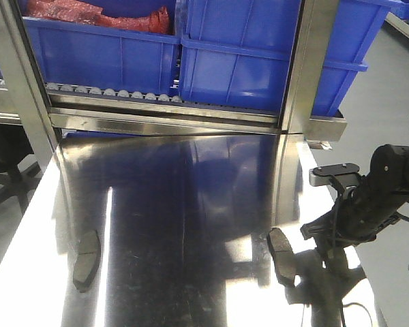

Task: Move and align brake pads A on conveyor
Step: 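Lower the right gripper onto the outermost brake pad and close it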

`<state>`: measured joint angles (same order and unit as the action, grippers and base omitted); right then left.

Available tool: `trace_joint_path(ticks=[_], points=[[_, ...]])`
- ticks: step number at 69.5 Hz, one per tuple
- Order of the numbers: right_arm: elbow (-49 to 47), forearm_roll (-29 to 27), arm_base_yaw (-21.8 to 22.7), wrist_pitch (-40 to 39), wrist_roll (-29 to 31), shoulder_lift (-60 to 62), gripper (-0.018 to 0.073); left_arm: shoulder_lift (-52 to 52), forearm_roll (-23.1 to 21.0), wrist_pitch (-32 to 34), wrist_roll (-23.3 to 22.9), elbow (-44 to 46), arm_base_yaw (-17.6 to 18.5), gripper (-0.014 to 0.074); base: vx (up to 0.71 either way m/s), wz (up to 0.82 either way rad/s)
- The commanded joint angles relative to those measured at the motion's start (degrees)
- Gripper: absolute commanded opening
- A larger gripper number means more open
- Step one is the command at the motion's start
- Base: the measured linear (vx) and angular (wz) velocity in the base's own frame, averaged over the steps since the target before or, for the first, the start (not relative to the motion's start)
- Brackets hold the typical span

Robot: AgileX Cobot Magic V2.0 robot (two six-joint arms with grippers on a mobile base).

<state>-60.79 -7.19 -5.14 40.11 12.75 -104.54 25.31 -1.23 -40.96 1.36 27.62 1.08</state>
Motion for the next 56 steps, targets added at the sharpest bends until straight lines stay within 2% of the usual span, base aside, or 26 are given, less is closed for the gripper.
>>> trace_joint_path(ticks=[1, 28, 48, 56], points=[[-1.4, -0.3, 0.1, 1.4, 0.5, 2.5, 0.0095, 0.3, -0.2, 4.8, 0.0, 1.6, 0.4, 0.0122, 0.0, 0.0], [0.1, -1.5, 0.1, 1.2, 2.1, 12.6, 0.0069, 0.3, -0.2, 4.8, 0.0, 1.6, 0.4, 0.0122, 0.0, 0.0], [11.1, -1.7, 0.1, -4.7, 2.3, 27.0, 0.0069, 0.3, -0.2, 4.8, 0.0, 1.6, 0.4, 0.0122, 0.0, 0.0], [14.2, -3.7, 0.1, -5.5, 2.3, 33.4, 0.0069, 0.3, -0.2, 4.8, 0.0, 1.6, 0.4, 0.0122, 0.0, 0.0]])
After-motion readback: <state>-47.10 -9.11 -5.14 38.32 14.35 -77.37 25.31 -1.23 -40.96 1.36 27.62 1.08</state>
